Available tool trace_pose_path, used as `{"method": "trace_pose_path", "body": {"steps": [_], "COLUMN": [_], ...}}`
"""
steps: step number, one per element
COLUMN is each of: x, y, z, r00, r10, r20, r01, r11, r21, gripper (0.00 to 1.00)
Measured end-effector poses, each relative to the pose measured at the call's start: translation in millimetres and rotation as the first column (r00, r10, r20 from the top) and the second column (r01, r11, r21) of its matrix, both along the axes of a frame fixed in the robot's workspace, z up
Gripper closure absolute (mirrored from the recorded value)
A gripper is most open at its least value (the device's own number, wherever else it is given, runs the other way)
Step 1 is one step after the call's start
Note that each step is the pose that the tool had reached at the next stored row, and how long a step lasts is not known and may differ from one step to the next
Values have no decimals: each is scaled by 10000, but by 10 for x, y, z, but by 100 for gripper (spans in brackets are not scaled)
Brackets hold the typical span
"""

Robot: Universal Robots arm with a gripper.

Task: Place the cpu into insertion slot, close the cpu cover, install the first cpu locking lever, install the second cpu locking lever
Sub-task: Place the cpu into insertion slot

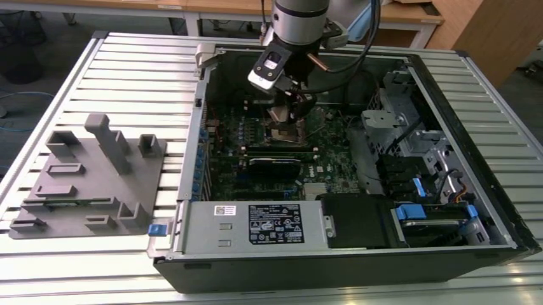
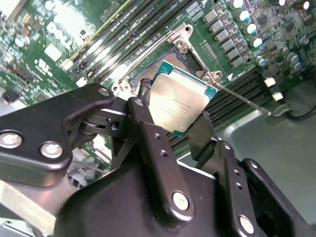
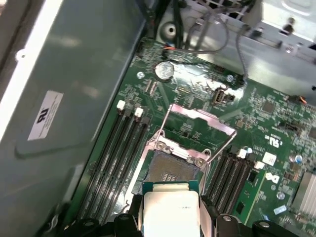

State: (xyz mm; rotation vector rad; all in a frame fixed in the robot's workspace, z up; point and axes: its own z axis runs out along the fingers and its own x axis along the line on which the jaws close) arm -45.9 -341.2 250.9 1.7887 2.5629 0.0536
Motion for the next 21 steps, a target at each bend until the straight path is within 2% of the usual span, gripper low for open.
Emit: {"method": "trace_pose_path", "body": {"steps": [4, 7, 9, 14, 15, 18, 21], "x": [0, 0, 0, 0, 0, 0, -1], "y": [0, 0, 0, 0, 0, 0, 0], "z": [-6, -12, -16, -25, -25, -26, -29], "r00": [9977, 9930, 9882, 9705, 9683, 9679, 9679], "r10": [-674, -1180, -1533, -2412, -2500, -2513, -2513], "r20": [0, 0, 0, -1, -1, 2, 61], "r01": [674, 1180, 1533, 2412, 2500, 2513, 2513], "r11": [9977, 9930, 9882, 9705, 9683, 9679, 9679], "r21": [-1, 0, 0, -2, -2, -1, 30], "gripper": [46, 46, 46, 46, 46, 46, 46]}}
